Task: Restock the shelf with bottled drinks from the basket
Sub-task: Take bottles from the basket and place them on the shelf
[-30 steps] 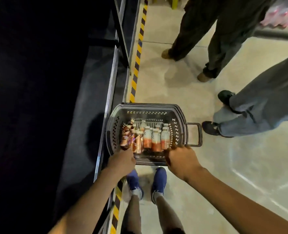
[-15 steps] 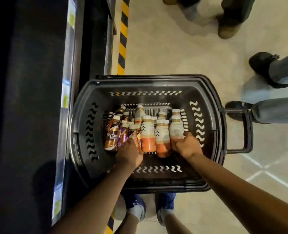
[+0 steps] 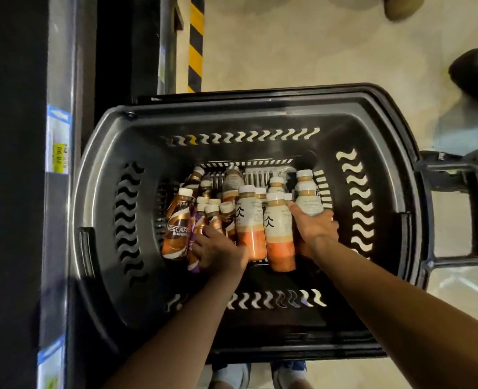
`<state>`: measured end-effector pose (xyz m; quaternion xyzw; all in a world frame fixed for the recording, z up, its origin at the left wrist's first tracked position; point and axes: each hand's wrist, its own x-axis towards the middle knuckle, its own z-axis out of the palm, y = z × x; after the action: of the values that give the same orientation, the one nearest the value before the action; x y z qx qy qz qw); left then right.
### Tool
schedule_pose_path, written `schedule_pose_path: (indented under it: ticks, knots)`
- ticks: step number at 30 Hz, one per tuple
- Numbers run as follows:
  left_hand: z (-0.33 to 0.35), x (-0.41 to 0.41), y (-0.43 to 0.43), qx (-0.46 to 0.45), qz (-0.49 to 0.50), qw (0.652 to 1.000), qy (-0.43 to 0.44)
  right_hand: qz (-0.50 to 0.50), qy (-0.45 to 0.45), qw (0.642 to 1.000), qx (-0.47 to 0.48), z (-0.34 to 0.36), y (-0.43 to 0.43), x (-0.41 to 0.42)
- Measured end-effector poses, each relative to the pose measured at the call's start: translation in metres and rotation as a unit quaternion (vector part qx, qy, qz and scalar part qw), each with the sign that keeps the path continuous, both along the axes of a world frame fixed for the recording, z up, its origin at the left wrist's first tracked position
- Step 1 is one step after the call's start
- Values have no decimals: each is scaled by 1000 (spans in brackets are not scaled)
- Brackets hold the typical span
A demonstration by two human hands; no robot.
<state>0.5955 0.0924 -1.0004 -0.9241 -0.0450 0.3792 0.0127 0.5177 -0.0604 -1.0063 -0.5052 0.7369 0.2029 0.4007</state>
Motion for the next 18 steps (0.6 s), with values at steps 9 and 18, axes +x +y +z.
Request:
schedule_pose_path:
  ticks: [9, 18]
  knots:
    - [-11, -2, -3, -39, 122, 991, -23, 20, -35, 997, -66, -6, 12, -4]
    - [1, -2, -7, -127, 152, 980, 8, 25, -54, 998, -37, 13, 15, -26]
